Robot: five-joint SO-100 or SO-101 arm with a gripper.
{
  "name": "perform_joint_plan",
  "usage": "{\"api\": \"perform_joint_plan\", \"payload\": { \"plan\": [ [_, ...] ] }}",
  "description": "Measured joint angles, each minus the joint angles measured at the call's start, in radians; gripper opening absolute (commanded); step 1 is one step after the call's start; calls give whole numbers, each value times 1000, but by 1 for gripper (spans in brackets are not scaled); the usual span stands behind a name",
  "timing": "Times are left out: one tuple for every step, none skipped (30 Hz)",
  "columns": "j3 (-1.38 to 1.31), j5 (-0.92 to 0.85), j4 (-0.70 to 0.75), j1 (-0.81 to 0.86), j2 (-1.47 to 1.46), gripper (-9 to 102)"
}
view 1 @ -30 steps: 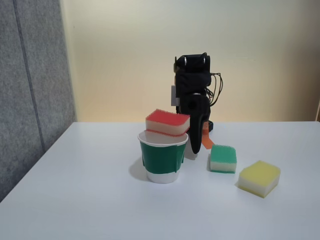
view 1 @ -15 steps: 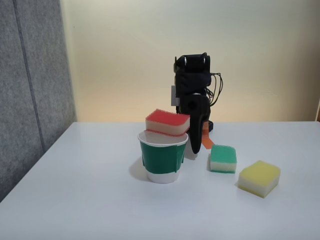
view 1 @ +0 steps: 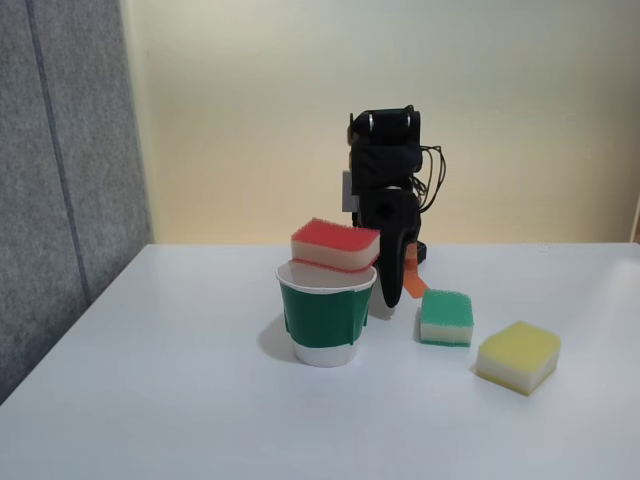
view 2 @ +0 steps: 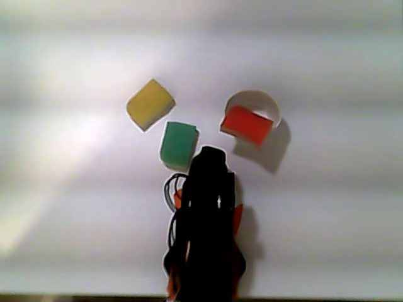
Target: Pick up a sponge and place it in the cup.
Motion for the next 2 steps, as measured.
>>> {"api": "perform_joint_plan", "payload": {
  "plan": [
    [0, 0, 0, 0, 0, 4],
    [0, 0, 0, 0, 0, 4]
  ]
}}
